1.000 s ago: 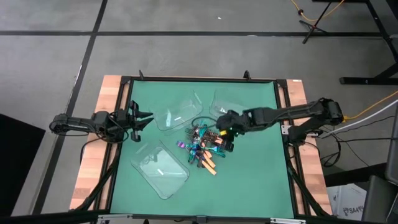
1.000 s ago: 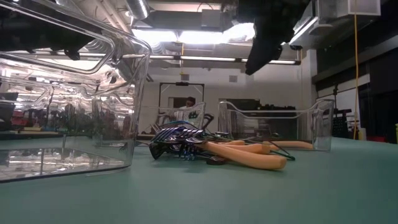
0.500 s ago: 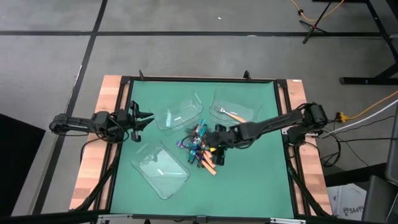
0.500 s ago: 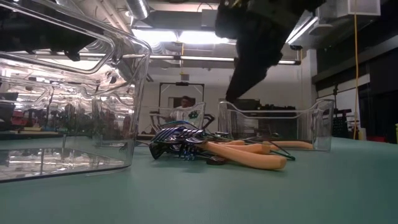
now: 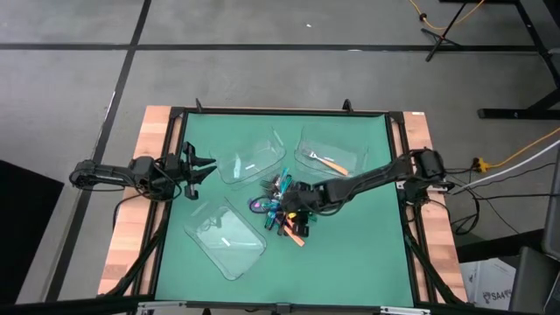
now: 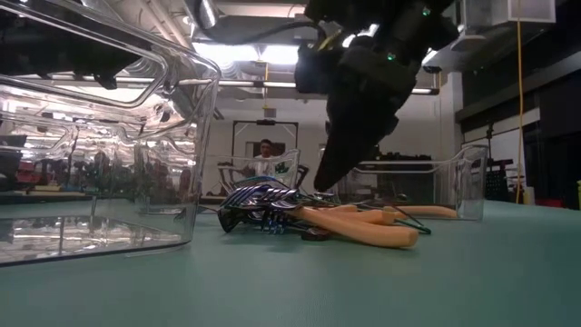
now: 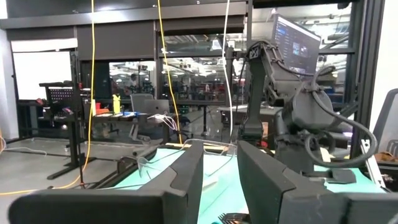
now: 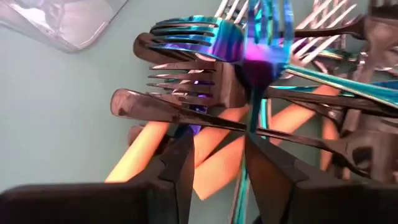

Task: Sort silverware by color (type)
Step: Put the blue fork into the top left transparent bin

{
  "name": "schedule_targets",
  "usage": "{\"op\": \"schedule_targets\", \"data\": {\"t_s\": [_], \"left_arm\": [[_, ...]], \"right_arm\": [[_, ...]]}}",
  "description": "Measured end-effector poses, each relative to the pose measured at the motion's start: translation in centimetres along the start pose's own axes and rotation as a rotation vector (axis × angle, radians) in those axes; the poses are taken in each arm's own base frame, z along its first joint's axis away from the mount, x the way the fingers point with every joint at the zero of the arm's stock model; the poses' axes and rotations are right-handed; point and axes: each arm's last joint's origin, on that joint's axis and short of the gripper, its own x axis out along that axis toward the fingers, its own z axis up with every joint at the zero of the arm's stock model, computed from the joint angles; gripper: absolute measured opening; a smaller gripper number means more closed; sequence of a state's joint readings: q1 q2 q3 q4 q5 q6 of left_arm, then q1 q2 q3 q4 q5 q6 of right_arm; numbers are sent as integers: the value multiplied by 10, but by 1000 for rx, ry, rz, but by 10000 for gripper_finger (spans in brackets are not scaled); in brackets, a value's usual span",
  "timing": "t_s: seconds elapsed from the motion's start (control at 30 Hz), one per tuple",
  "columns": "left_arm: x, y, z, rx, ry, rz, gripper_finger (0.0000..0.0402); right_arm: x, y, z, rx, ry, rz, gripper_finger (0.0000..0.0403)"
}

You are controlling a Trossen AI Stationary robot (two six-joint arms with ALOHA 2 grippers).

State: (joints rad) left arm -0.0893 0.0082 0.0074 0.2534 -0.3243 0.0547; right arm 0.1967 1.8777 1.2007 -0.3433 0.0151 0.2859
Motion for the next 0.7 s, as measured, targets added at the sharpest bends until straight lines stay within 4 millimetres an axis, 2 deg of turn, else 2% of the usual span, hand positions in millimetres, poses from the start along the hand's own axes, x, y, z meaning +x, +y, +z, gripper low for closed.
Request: {"op": "schedule_targets", "data": {"t_s": [0.23,0.57,0.7], "left_arm": [[0,0,0,1,3,0,93],[0,0,-1,2,5,0,93],[0,0,-1,2,6,0,93]], "right_arm": [[8,-1,-3,0,18,-8,131],[7,-1,-2,-2,25,0,131],[1,1,3,-5,63,-11,131]]}}
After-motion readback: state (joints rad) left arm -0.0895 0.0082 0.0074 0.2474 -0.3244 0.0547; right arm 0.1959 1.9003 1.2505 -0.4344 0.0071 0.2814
